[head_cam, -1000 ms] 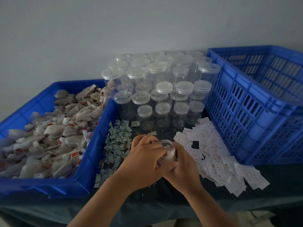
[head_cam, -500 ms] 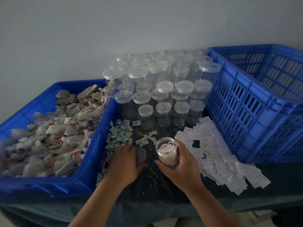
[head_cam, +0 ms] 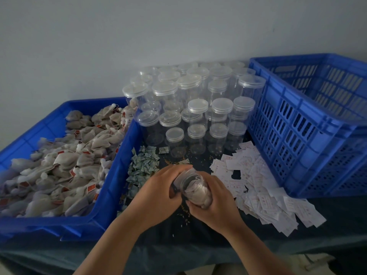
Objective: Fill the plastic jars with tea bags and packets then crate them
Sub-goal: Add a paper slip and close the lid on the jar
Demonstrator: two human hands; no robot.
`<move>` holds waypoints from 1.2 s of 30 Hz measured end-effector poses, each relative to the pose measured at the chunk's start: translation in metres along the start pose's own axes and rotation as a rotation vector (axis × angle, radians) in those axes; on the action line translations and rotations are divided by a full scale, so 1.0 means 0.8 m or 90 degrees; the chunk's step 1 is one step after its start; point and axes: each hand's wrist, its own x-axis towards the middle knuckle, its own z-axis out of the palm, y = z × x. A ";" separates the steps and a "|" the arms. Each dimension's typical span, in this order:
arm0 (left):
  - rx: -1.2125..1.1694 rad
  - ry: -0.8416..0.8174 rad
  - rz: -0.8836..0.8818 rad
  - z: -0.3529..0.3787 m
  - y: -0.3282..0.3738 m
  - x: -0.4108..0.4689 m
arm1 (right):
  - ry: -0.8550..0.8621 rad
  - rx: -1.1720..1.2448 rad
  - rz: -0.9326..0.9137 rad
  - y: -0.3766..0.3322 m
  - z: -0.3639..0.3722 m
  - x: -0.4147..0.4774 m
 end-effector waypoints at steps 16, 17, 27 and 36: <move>-0.040 0.107 -0.151 0.063 0.064 0.016 | -0.079 -0.007 0.017 0.000 0.001 0.000; -0.024 0.148 -0.105 0.067 0.065 0.017 | -0.089 0.039 0.025 0.002 -0.002 0.000; -0.147 0.019 -0.112 0.040 0.043 0.028 | -0.064 0.141 0.064 0.002 -0.004 0.001; -0.350 0.007 -0.047 0.050 0.042 0.040 | -0.068 0.285 0.062 0.005 -0.012 -0.002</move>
